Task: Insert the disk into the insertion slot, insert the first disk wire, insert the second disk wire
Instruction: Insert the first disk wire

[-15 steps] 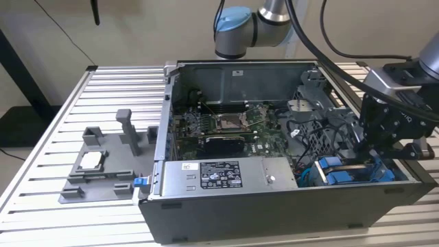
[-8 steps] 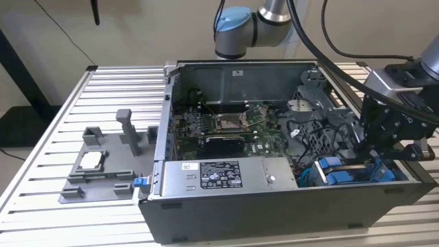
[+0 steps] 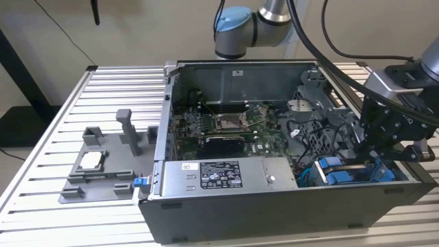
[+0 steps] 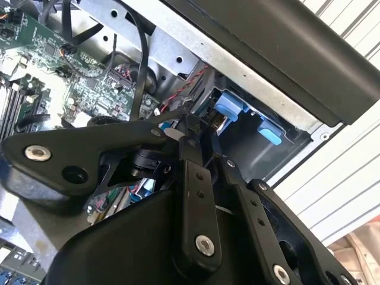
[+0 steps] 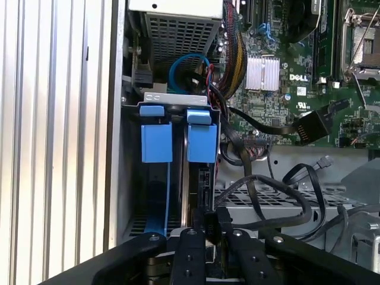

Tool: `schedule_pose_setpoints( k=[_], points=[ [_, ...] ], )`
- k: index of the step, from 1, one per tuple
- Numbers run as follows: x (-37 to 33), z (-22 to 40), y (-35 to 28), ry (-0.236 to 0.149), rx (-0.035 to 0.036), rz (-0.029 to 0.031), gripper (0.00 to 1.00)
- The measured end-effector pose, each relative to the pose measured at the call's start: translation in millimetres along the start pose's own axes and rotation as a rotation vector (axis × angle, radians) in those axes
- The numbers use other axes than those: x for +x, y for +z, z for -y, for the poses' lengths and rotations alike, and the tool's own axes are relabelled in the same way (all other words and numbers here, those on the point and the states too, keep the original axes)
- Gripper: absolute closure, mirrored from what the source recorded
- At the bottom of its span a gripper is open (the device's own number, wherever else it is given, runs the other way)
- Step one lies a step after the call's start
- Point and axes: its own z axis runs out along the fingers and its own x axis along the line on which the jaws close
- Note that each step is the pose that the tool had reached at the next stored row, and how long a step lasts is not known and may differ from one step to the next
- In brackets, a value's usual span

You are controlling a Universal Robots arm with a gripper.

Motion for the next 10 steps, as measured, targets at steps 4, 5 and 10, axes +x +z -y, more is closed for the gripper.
schedule_pose_setpoints(
  k=[4, 5, 10],
  points=[
    [0.0, 0.7, 0.3, -0.001, 0.0, 0.0018, 0.8],
    [0.1, 1.1, 0.3, -0.001, -0.0001, 0.0024, 0.8],
    [0.1, 1.6, 0.7, -0.002, 0.0004, 0.0076, 0.8]
  ],
)
